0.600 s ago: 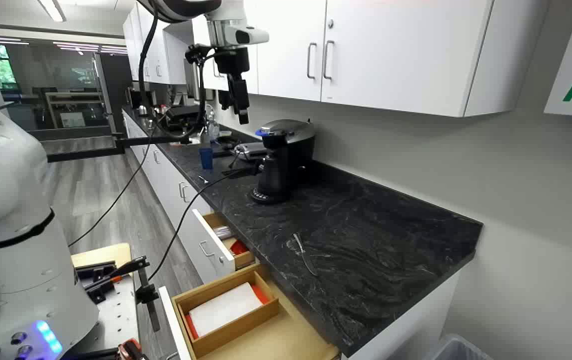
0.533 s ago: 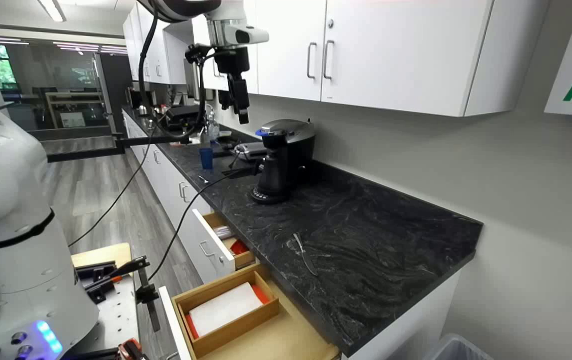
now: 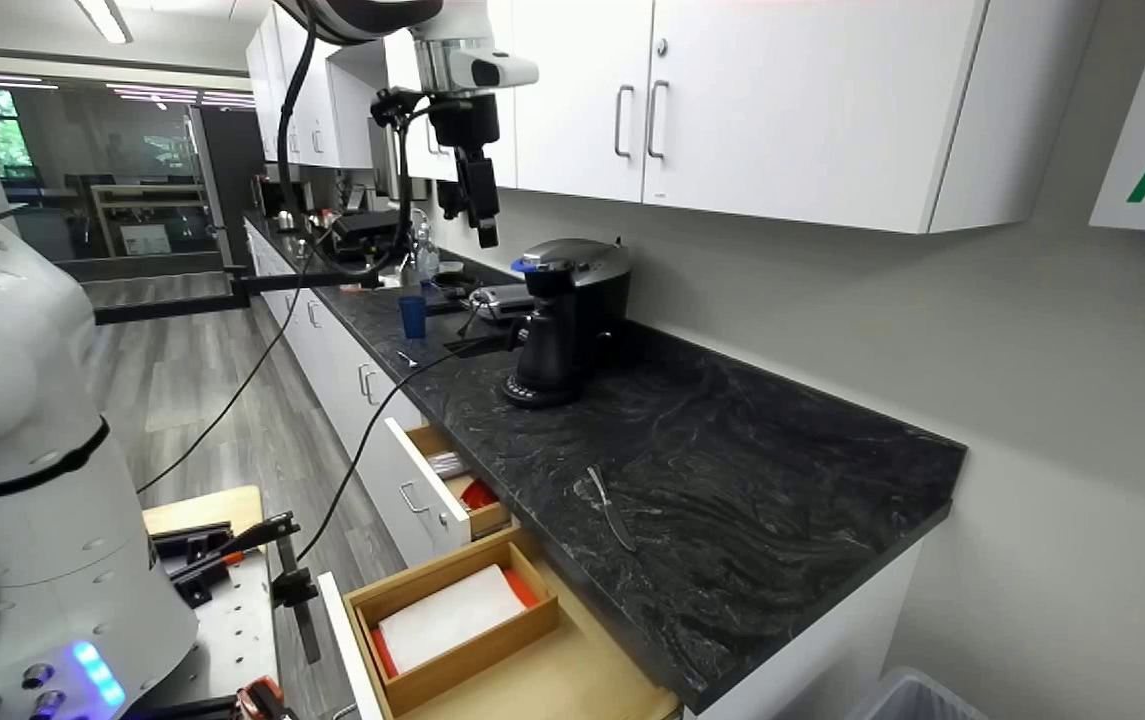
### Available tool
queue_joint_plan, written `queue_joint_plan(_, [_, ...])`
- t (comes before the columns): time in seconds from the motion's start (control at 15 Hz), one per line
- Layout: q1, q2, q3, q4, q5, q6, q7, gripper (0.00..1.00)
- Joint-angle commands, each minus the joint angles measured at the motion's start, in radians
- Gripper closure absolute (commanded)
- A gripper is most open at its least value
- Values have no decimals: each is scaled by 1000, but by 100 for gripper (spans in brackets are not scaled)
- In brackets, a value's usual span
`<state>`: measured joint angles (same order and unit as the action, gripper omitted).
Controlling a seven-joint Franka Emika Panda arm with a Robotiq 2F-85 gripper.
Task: Get the knife that is on top of the cabinet and place it in the box that is in the open file cabinet
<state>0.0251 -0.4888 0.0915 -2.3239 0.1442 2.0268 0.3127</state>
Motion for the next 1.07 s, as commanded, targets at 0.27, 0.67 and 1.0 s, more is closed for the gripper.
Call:
queue_joint_plan(0.27, [-3,1,2,2,4,-4,-2,0])
queue_joint_plan(0.67, [12,13,-15,16,42,-54,-30,0])
queue_joint_plan(1.0, [13,19,-19,13,53,-48,-100,0])
